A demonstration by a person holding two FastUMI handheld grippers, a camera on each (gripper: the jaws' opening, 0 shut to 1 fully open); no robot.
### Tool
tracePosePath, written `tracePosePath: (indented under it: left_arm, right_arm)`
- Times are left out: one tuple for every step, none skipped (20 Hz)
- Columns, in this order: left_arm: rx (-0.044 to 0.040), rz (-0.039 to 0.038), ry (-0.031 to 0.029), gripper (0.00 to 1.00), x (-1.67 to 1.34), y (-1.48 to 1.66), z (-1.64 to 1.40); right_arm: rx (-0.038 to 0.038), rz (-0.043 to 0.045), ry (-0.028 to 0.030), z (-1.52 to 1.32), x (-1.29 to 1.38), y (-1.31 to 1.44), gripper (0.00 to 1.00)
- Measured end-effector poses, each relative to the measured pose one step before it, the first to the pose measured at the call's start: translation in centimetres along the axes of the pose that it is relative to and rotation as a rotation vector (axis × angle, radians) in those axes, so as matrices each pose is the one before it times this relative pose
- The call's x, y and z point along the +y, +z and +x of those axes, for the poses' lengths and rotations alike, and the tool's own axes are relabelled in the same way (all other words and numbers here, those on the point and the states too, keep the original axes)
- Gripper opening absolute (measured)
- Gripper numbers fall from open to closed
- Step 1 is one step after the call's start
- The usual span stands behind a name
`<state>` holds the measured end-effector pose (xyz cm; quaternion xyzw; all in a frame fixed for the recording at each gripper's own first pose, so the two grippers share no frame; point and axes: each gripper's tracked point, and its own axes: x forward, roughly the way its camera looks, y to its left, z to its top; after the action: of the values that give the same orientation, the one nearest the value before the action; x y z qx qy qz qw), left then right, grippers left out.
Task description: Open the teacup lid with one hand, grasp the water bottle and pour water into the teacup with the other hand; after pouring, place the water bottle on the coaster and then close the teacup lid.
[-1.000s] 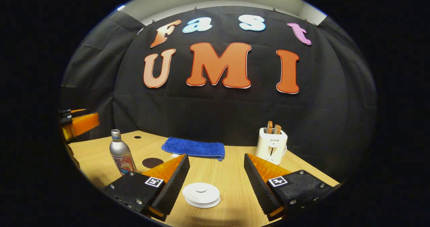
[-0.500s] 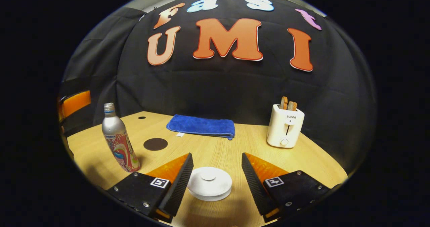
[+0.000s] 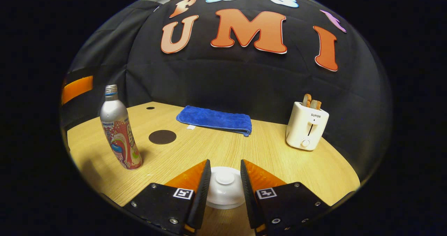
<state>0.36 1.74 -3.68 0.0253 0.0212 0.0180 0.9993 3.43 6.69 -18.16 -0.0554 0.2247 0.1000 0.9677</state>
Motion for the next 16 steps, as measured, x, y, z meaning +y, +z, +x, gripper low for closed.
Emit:
tracePosePath:
  left_arm:
    - [0.00203,-0.00040,0.00034,0.95,0.021,-0.079,-0.014]
    - [0.00281,-0.00086,0.00041,0.95,0.057,-0.209,0.041]
    - [0.00191,-0.00164,-0.00036,0.95,-0.063,-0.005,0.070]
    - [0.00183,-0.00191,-0.00132,0.95,0.006,-0.140,0.004]
    - [0.00115,-0.00277,-0.00083,0.95,-0.126,-0.083,0.060]
    - [0.00271,-0.00275,-0.00057,0.95,0.083,-0.101,-0.085]
    - [0.00367,-0.00207,-0.00221,0.95,-0.100,-0.087,0.055]
    - [0.00325,-0.00099,-0.00167,0.95,-0.155,-0.114,0.196]
    - [0.00259,0.00008,-0.00195,0.95,-0.093,-0.136,-0.091]
    - [0.00131,0.00130,-0.00155,0.95,-0.031,-0.072,-0.008]
    - [0.00049,0.00043,0.00003,0.95,0.054,0.044,-0.014]
    - [0.00103,-0.00008,0.00000,0.97,-0.010,-0.161,0.042]
    - [0.00161,-0.00126,0.00020,0.95,0.079,-0.159,-0.068]
    - [0.00278,-0.00072,-0.00033,0.95,-0.074,-0.049,0.020]
    - [0.00174,-0.00094,-0.00013,0.95,-0.051,-0.069,0.026]
    - [0.00282,-0.00046,-0.00089,0.97,0.139,-0.125,0.135]
  right_arm:
    - [0.00505,-0.00258,0.00181,0.147,0.021,-0.081,0.48]
    - [0.00651,-0.00434,0.00177,0.148,0.077,-0.106,0.47]
    - [0.00669,-0.00712,0.00337,0.063,0.082,-0.202,0.43]
    - [0.00606,-0.00453,0.00152,0.057,0.101,-0.098,0.42]
    - [0.00913,-0.00665,-0.00723,-0.141,-0.105,-0.124,0.38]
    - [-0.00284,-0.00897,-0.00823,0.070,-0.121,0.113,0.35]
    - [0.00408,-0.00937,-0.00346,-0.054,-0.026,-0.029,0.29]
    - [0.00029,0.00233,-0.00009,0.144,-0.013,0.042,0.29]
    - [0.00197,0.00444,0.00064,-0.054,0.055,-0.026,0.26]
    - [0.00032,0.00437,0.00311,0.025,0.059,0.008,0.27]
    - [0.00027,0.00320,0.00303,-0.022,-0.044,-0.026,0.25]
    - [0.00229,0.00469,0.00171,-0.041,0.003,-0.036,0.24]
    - [-0.00184,0.00618,0.00281,0.030,-0.010,0.065,0.23]
    - [0.00079,0.01290,0.00428,-0.044,-0.015,0.021,0.22]
    - [-0.00316,0.01763,0.00712,-0.015,0.099,0.014,0.22]
    - [-0.00176,0.01683,0.00396,-0.092,0.023,0.136,0.22]
